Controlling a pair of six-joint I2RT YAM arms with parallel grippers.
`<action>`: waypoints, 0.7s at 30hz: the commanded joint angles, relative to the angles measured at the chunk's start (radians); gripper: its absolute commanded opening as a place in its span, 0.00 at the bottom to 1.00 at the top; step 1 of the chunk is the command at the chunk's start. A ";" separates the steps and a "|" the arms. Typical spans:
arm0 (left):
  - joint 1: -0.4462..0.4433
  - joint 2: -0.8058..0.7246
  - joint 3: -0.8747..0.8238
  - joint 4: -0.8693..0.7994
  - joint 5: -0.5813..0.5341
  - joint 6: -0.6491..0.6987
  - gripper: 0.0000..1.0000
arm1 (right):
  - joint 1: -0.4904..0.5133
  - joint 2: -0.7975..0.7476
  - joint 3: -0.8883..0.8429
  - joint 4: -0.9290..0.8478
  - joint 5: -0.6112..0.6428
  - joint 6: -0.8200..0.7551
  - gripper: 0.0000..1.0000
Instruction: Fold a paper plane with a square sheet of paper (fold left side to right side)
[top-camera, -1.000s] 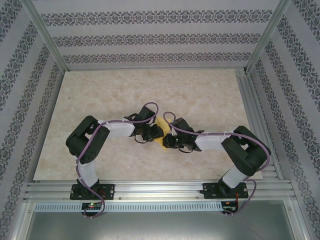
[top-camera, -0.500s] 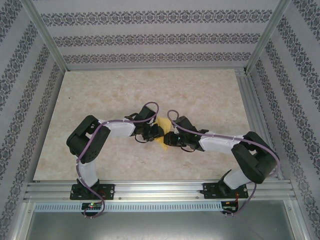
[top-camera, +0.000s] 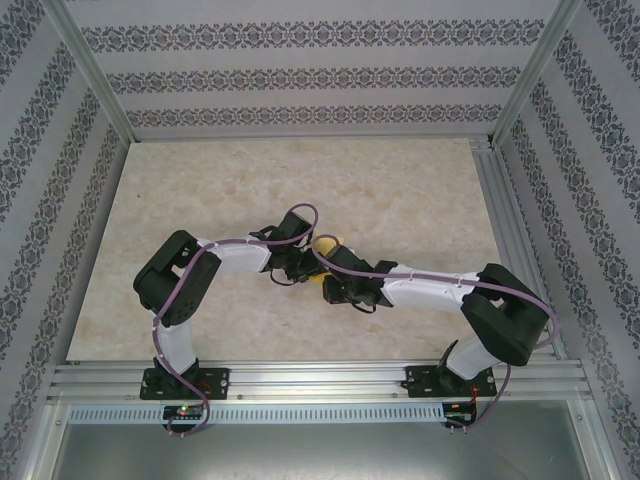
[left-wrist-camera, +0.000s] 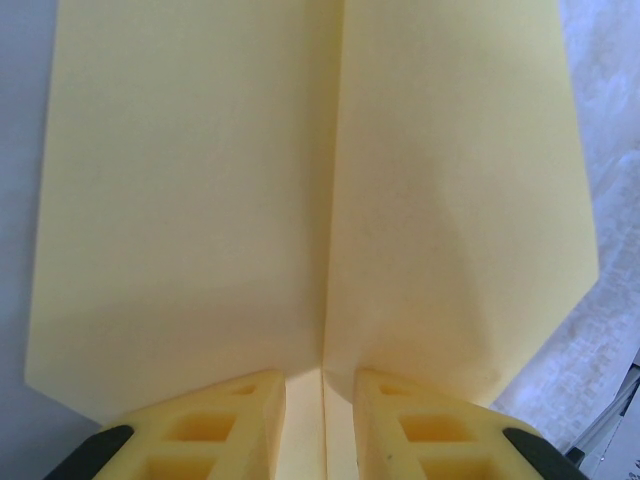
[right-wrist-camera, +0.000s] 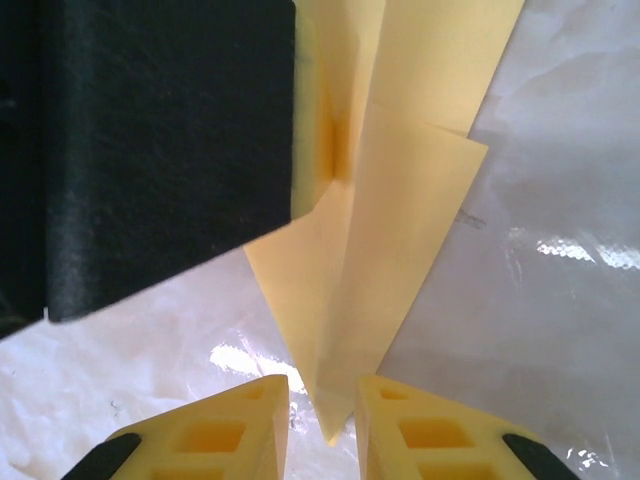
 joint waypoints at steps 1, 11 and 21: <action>-0.004 0.044 0.003 -0.046 -0.028 0.002 0.28 | 0.014 0.026 0.035 -0.030 0.053 0.010 0.23; -0.004 0.042 0.003 -0.047 -0.027 0.002 0.28 | 0.021 0.062 0.044 -0.006 0.024 0.009 0.20; -0.004 0.042 0.002 -0.046 -0.027 0.002 0.28 | 0.031 0.065 0.057 -0.010 0.023 0.004 0.20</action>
